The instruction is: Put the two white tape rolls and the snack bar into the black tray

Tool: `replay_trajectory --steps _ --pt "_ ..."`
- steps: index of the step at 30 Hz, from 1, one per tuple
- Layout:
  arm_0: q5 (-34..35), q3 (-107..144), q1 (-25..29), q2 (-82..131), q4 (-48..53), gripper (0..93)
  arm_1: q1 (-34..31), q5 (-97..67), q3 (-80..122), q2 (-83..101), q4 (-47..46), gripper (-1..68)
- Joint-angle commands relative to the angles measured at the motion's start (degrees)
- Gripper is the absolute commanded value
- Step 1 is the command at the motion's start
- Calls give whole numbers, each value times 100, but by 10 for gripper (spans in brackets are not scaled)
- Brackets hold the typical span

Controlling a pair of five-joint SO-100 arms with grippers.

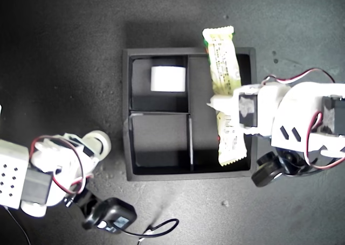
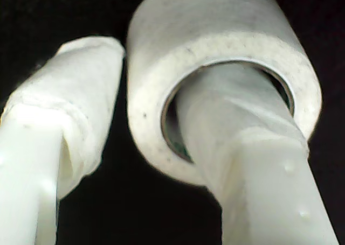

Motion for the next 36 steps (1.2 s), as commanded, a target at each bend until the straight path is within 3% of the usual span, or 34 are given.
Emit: replay_trajectory --steps 1,3,6,8,12,16,18,19,21,25,30,36 --pt "-202 -9 -88 -220 -202 66 70 -18 -176 79 -105 0" --pt "-229 18 -97 -229 -264 29 105 9 -44 79 -185 19" --pt "-132 -53 -114 360 26 2 141 35 105 79 -211 191" --pt "62 -325 -185 923 606 2 167 18 53 97 176 250" --pt "809 -1090 -527 1872 1380 2 132 -114 -738 202 1731 236" --pt "1582 -2127 -738 1898 1301 2 229 782 -2461 202 3551 222" --pt "1881 -2391 -782 1635 826 1 510 2127 -3208 202 4140 124" --pt "1934 -2417 -809 1450 571 1 650 2874 -3384 202 4263 45" --pt "1925 -2382 -896 1002 220 1 738 3744 -3454 202 4271 0" --pt "1696 -1925 -949 387 -439 1 756 4931 -3322 141 4456 -2" --pt "1512 -1521 -817 299 -782 9 773 5273 -3313 202 4816 -2" --pt "1494 -1758 -554 264 -782 134 896 5326 -3393 202 5001 -2"
